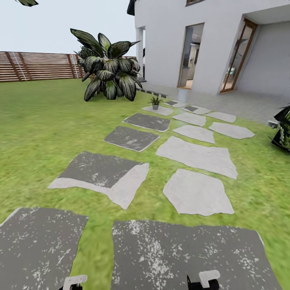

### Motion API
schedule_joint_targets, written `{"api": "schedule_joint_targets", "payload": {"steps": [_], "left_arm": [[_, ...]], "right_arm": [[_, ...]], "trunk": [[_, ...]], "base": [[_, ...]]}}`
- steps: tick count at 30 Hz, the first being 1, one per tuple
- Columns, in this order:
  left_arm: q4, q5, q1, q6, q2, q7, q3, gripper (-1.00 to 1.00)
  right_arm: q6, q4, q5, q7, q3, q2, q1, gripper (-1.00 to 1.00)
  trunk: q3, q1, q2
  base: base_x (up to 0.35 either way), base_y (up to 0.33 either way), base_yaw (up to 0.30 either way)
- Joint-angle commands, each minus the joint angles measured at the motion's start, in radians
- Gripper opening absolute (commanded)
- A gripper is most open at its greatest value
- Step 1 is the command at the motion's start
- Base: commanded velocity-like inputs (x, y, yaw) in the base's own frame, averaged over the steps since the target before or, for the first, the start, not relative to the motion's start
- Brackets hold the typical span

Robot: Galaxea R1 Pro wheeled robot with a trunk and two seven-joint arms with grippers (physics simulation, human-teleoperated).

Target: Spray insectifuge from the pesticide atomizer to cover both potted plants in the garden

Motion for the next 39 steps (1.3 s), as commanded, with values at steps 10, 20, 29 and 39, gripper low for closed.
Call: {"api": "schedule_joint_targets", "payload": {"steps": [10, 20, 29, 39], "left_arm": [[0.007, 0.002, -0.001, -0.003, 0.0, 0.0, 0.0, -1.0], [0.009, 0.003, -0.001, -0.003, -0.002, 0.0, -0.002, -1.0], [0.009, 0.005, -0.001, -0.004, 0.0, 0.0, 0.0, -1.0], [0.01, 0.006, 0.0, -0.004, 0.0, 0.0, 0.0, -1.0]], "right_arm": [[-0.003, 0.001, -0.009, -0.002, 0.009, 0.0, 0.0, 1.0], [-0.003, -0.002, -0.007, 0.002, 0.011, 0.005, 0.0, 1.0], [-0.003, 0.0, -0.006, 0.001, 0.01, 0.004, 0.0, 1.0], [-0.004, -0.002, -0.013, -0.003, 0.007, 0.002, 0.0, 1.0]], "trunk": [[-0.001, 0.0, 0.0], [-0.001, 0.0, 0.0], [-0.001, 0.0, 0.0], [-0.001, 0.0, 0.0]], "base": [[0.31, 0.203, 0.0], [0.303, 0.214, 0.0], [0.302, 0.214, 0.0], [0.302, 0.215, 0.0]]}}
